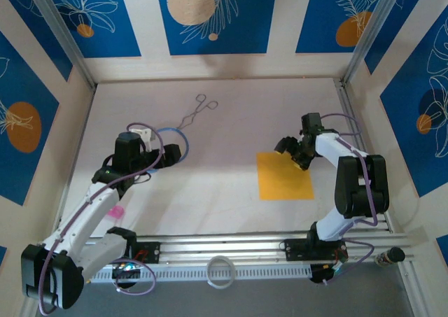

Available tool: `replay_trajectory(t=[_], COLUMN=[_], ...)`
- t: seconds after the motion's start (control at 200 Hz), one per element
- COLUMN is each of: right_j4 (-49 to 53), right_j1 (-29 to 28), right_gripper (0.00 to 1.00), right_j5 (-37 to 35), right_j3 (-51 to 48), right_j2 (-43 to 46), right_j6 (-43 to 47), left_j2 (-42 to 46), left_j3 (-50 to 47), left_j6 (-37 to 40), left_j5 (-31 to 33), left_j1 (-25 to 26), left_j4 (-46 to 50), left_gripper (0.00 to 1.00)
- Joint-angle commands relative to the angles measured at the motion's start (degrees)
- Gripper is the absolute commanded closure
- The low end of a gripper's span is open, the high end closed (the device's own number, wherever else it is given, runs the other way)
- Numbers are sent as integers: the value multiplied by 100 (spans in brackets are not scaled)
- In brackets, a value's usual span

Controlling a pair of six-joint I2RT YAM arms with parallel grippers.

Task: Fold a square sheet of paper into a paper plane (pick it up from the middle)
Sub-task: Move the square sheet of paper to the center of the table.

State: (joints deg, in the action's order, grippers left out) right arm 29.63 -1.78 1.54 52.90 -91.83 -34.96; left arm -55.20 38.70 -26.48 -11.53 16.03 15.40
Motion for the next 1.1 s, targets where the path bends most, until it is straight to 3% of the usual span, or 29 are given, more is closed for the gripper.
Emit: replay_trajectory(t=[0.0,0.425,0.55,0.85,1.091], right_j4=[108,437,59,-655,-1254], right_j1=[-37,-296,-790,-2300,-3115], right_gripper=[18,23,24,24,25], right_j5=[581,899,1003,417,320], right_j3=[-184,-563,-745,-761,-666], right_j2=[129,145,173,29,-287], right_j6=[826,181,-626,-3171,-4421], left_j2=[-29,97,-40,-370,-864], left_j3=[134,-210,-242,-155,101], left_j6=[-29,-303,-289,-214,-224], left_j5=[-82,78,-134,-459,-1017], left_j1=[-12,-14,-13,-14,-12], left_j4=[-189,-127,-333,-420,-455], left_gripper=[0,0,0,0,0])
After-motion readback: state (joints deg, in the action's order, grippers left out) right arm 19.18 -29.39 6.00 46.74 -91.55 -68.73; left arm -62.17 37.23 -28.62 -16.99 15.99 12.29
